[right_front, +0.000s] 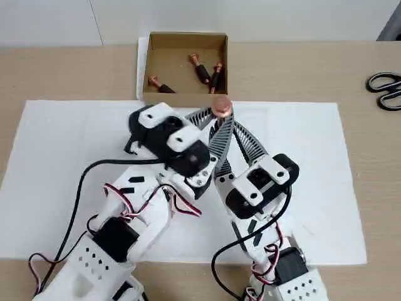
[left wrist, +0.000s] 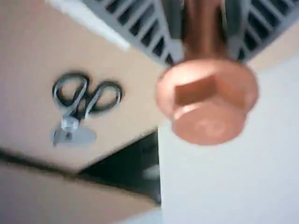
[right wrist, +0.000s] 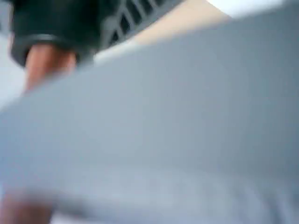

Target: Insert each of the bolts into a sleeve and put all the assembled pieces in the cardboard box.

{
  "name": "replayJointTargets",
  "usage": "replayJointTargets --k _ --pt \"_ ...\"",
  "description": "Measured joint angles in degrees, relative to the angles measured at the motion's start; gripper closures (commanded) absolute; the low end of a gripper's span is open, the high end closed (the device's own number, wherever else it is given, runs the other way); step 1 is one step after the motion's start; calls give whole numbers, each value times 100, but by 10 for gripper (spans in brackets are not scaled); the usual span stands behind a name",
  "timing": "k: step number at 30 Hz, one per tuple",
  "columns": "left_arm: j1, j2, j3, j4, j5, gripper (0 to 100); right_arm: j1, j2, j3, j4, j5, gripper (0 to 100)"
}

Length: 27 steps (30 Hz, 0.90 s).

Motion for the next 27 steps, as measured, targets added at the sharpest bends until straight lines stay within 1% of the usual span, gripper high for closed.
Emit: replayJointTargets --k 2,4,8,13,17,22,27 --pt "-9 0 0 246 -79 893 0 0 0 0 0 994" --pt "-79 0 -9 360 -105 887 0 0 9 0 0 994" --pt "-167 -9 -9 378 -123 887 0 0 9 0 0 994" --pt "-334 -9 0 185 -141 884 0 0 9 0 0 994" --pt "-325 -9 0 167 -176 878 0 0 9 26 0 994" --pt "-105 0 0 492 -176 863 0 -9 0 396 0 994" --pt "-70 0 0 519 -202 863 26 -18 -9 475 -9 994"
